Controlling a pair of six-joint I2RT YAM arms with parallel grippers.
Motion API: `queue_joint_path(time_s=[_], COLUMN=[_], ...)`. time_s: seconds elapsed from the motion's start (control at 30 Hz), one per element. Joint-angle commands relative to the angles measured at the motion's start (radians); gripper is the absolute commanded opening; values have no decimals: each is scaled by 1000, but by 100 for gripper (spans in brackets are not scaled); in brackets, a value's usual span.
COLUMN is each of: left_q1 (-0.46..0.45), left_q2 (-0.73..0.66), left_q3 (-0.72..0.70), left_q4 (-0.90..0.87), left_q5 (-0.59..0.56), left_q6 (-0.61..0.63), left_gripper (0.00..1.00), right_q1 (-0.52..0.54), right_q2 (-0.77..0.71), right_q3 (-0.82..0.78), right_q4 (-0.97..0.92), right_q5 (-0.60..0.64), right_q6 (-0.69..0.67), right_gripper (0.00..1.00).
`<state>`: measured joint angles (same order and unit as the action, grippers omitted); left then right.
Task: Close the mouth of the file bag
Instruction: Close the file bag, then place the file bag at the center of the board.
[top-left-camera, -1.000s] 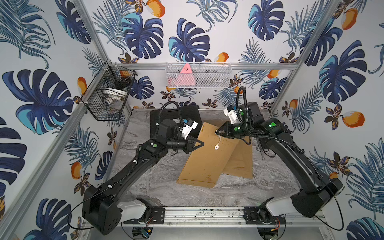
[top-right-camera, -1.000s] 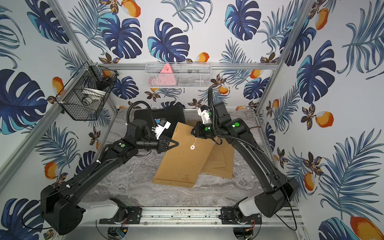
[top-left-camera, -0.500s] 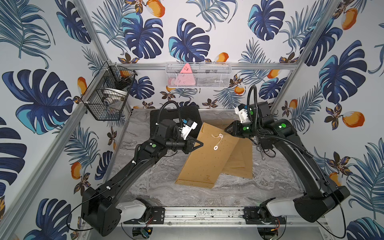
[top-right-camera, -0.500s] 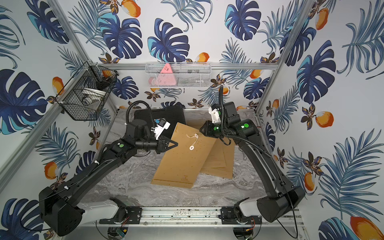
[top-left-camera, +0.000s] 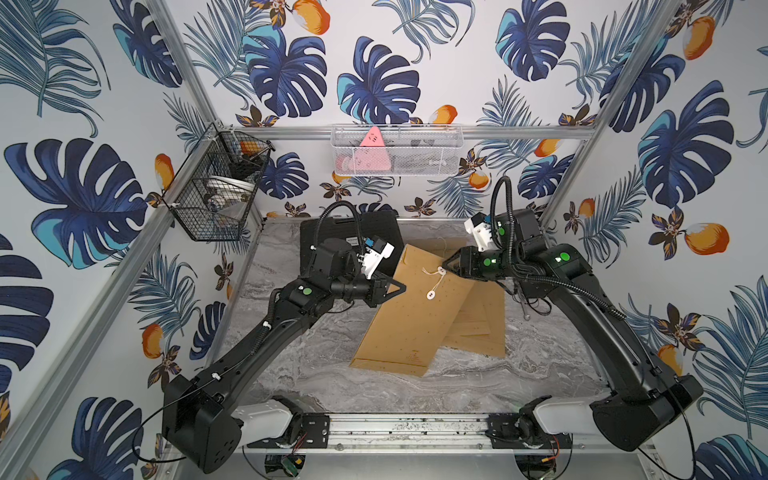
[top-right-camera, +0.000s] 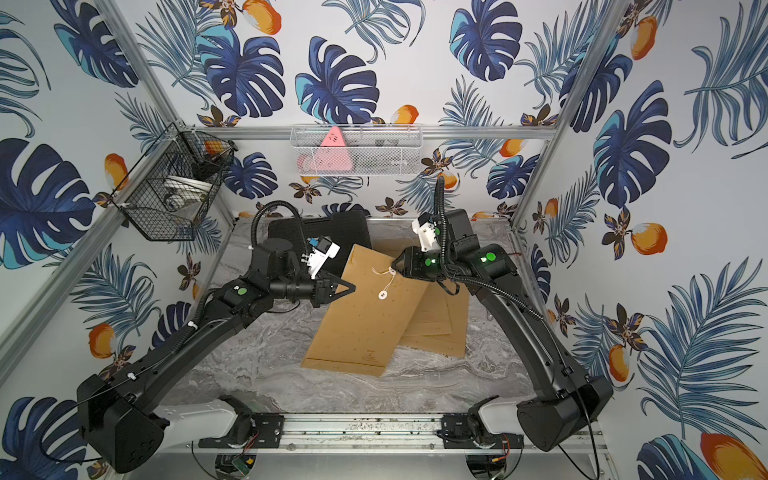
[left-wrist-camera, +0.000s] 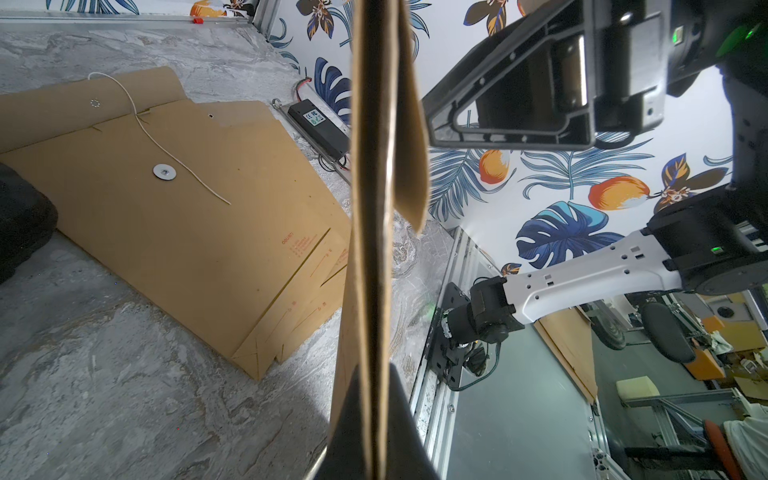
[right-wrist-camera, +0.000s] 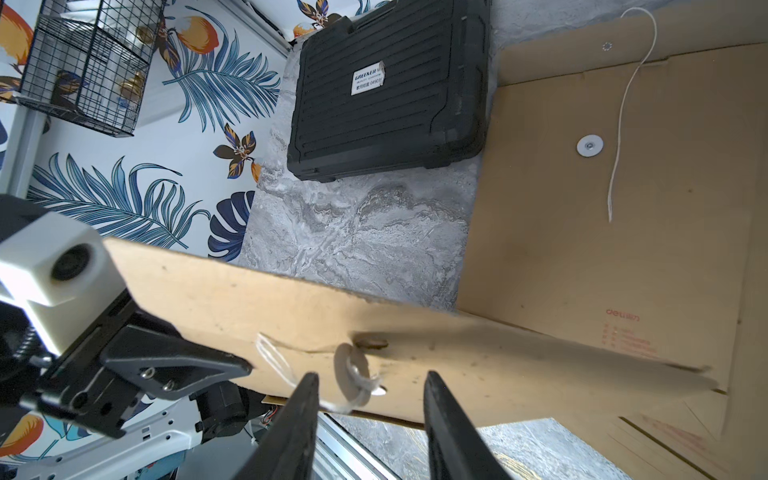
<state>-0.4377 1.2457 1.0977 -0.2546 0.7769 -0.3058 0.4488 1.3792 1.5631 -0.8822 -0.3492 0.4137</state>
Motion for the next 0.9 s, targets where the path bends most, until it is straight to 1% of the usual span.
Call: queue_joint_path(time_s=[0.0, 0.07, 0.1, 0.17, 0.2, 0.27, 0.33, 0.43, 0.47, 0.53, 0.6, 0.63, 0.7, 0.77, 0.87], left_q1=[3, 10, 18, 48, 71, 115, 147, 169, 170, 170, 170, 170, 170, 170, 170], left_q2=[-17, -30, -36, -39, -36, -32, -33, -41, -41, -42, -45, -46, -49, -49, -50], left_q3=[8, 5, 4, 10, 17, 28, 34, 35, 40, 52, 61, 64, 70, 78, 86], left_q4=[65, 78, 84, 77, 64, 47, 58, 148, 180, 237, 295, 312, 366, 409, 478], left_q5=[29, 42, 51, 63, 68, 85, 106, 147, 161, 183, 209, 216, 234, 245, 258], left_q6=[-41, -73, -95, -137, -155, -182, -217, -303, -338, -389, -447, -466, -517, -558, -610], left_gripper=[0, 0, 0, 0, 0, 0, 0, 0, 0, 0, 0, 0, 0, 0, 0], right_q1=[1, 1, 1, 1, -3, -21, -40, -56, -56, -56, -56, -56, -56, -56, -56], right_q2=[30, 45, 43, 17, -3, -46, -79, -114, -126, -161, -202, -216, -238, -253, -258], right_q3=[15, 34, 37, 22, 9, -28, -81, -221, -281, -403, -537, -574, -629, -656, -688], right_q4=[20, -5, -10, 11, 29, 64, 95, 161, 200, 328, 510, 581, 707, 785, 903], right_q5=[148, 317, 381, 438, 429, 368, 303, 161, 91, -38, -162, -191, -248, -292, -390], right_q6=[16, 1, -9, -27, -32, -29, -15, 6, 13, 55, 113, 139, 170, 182, 217], right_gripper=[43, 43, 44, 47, 51, 58, 63, 68, 70, 75, 79, 81, 85, 87, 86])
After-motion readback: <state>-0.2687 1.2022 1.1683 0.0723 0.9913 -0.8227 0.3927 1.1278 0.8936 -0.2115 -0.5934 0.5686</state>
